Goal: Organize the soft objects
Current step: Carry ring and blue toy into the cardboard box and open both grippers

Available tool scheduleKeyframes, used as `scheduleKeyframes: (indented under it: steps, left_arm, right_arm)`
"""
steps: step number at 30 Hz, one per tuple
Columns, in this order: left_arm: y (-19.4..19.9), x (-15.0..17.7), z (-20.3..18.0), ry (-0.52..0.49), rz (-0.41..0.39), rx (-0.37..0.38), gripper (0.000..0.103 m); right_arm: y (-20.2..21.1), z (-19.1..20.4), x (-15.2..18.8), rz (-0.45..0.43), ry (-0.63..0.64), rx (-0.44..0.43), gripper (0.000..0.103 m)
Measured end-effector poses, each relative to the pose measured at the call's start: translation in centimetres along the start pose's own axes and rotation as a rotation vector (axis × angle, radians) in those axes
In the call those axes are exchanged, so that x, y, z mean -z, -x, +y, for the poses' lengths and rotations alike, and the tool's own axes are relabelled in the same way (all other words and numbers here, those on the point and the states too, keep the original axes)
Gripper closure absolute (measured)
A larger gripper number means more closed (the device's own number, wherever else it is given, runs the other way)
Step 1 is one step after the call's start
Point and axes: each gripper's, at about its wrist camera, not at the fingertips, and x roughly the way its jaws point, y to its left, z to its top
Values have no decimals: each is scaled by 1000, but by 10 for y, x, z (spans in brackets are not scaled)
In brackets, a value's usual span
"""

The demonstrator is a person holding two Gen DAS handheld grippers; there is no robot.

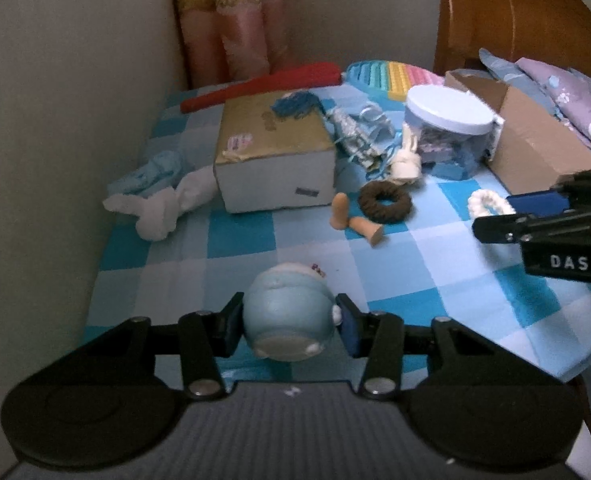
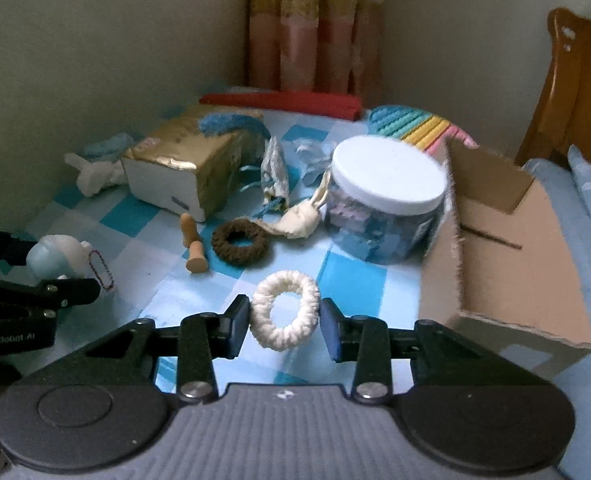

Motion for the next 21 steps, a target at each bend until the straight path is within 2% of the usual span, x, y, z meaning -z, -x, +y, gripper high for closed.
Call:
scheduleKeyframes:
  steps: [5, 12, 15, 21]
  left_arm:
    - [18, -6, -8, -26, -15, 31, 57]
    - [32, -18, -23, -54, -22, 90, 57]
    - [35, -23, -31, -63, -28, 96, 57]
    - [34, -35, -47, -90, -30, 95, 57]
  right_arm:
    - [31, -15, 0, -63, 10, 38, 60]
    - [58, -64, -3, -116, -59, 106, 60]
    - [60, -82, -6, -123, -77, 147, 60]
    - [47, -105, -11, -119, -84, 164, 60]
